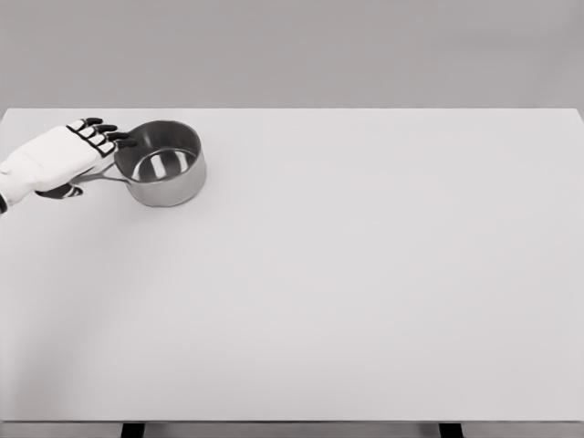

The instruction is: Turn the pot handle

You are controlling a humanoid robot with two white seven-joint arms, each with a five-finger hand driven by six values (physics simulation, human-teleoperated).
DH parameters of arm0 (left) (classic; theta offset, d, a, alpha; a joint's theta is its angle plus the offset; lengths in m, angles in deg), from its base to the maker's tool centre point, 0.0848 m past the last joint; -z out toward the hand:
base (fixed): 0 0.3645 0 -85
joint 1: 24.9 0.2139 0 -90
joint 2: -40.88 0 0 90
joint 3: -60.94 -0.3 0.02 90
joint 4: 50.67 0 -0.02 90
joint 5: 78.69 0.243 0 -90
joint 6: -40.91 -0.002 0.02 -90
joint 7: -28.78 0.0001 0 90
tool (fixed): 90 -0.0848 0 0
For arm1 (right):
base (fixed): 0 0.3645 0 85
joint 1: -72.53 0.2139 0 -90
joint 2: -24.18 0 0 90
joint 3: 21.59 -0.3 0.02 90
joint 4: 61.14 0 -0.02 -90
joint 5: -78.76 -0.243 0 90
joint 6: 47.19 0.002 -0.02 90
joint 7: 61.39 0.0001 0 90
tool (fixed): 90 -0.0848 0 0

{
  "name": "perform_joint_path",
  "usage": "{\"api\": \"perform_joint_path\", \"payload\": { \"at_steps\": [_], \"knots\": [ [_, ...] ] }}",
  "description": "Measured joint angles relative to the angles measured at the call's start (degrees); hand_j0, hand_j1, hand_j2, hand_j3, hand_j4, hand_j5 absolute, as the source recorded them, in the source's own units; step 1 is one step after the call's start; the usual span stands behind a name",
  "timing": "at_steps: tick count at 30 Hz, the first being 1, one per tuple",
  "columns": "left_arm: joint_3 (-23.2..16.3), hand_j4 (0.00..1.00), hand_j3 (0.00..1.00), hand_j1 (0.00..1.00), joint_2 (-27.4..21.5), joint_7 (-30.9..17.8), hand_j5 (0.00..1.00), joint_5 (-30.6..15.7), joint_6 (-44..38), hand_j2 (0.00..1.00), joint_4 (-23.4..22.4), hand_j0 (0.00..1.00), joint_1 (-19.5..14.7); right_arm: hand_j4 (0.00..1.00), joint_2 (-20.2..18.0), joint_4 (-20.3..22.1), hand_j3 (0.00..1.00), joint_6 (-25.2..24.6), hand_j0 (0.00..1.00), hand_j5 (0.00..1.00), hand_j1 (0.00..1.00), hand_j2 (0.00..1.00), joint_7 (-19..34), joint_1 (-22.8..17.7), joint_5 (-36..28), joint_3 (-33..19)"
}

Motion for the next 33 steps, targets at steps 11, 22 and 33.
{"api": "perform_joint_path", "payload": {
  "at_steps": [11, 22, 33],
  "knots": [
    [0.24, 1.00, 1.00, 1.00, 0.99, 0.00, 1.00, 0.04, 0.00, 1.00, -4.08, 1.00, -2.02, 1.00, 0.00, 0.00, 1.00, -0.01, 1.00, 1.00, 1.00, 1.00, 0.00, 0.00, 0.00, 0.00],
    [0.24, 1.00, 1.00, 1.00, 2.51, 0.00, 1.00, 0.05, 0.00, 1.00, -8.59, 1.00, -5.01, 1.00, 0.00, 0.00, 1.00, 0.00, 1.00, 1.00, 1.00, 1.00, 0.00, 0.00, 0.00, 0.00],
    [0.24, 1.00, 1.00, 1.00, 4.09, 0.00, 1.00, 0.06, 0.00, 1.00, -14.31, 1.00, -8.00, 1.00, 0.00, 0.00, 1.00, -0.02, 1.00, 1.00, 1.00, 1.00, 0.00, 0.00, 0.00, 0.00]
  ]
}}
